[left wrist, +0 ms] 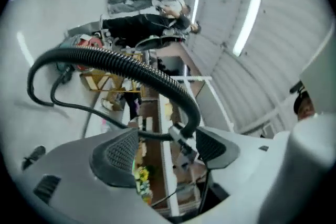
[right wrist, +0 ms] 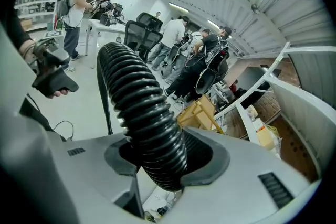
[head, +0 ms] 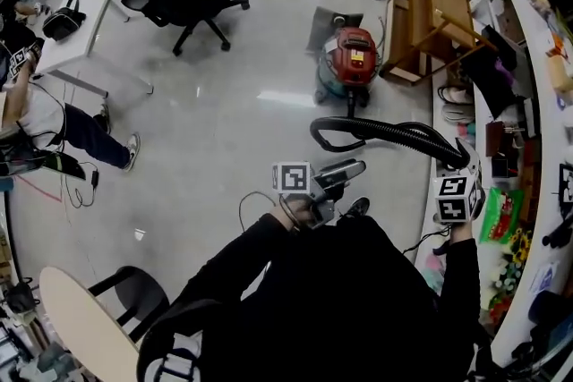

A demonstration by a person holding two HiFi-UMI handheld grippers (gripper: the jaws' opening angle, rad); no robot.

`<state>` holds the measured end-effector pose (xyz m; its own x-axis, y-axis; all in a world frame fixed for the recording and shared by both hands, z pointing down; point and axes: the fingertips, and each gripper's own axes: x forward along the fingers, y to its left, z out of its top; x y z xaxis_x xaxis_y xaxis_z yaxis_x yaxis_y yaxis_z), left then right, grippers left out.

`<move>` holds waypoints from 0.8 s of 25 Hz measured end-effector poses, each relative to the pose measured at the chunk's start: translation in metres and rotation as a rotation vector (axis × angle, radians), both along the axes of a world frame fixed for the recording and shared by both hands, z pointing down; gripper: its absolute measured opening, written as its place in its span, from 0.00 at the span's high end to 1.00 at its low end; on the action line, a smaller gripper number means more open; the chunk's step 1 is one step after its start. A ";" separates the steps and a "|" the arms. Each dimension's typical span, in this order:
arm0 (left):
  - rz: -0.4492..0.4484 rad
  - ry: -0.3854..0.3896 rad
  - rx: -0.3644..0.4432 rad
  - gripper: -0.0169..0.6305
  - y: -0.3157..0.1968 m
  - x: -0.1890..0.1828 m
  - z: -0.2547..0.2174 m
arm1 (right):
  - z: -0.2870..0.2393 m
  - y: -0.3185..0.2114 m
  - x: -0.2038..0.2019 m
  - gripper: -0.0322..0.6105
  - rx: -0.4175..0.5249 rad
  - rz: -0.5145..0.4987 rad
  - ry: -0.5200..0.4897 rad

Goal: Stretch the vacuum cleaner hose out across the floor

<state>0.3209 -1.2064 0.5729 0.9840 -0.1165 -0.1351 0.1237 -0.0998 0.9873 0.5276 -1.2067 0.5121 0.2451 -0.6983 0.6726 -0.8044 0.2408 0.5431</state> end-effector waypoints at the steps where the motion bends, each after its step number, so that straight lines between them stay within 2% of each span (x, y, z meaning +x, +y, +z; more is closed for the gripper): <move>1: -0.060 0.062 -0.062 0.44 -0.010 0.011 -0.005 | 0.000 0.003 0.002 0.65 -0.001 -0.003 -0.006; 3: -0.178 0.143 -0.129 0.38 -0.031 0.029 -0.011 | 0.000 0.010 0.007 0.65 0.002 -0.011 -0.020; 6: -0.309 0.198 -0.166 0.36 -0.063 0.059 -0.010 | 0.000 0.026 0.024 0.65 0.012 -0.024 -0.049; 10: -0.367 0.261 -0.182 0.36 -0.070 0.116 -0.024 | -0.002 0.060 0.066 0.65 0.030 -0.055 -0.079; 12: -0.364 0.278 -0.162 0.36 -0.062 0.140 -0.036 | 0.003 0.081 0.085 0.65 0.030 -0.069 -0.126; 15: -0.382 0.284 -0.099 0.45 -0.051 0.163 -0.061 | 0.012 0.112 0.101 0.65 0.011 -0.123 -0.224; 20: -0.343 0.325 0.096 0.52 -0.053 0.196 -0.140 | 0.012 0.135 0.101 0.68 0.012 -0.270 -0.382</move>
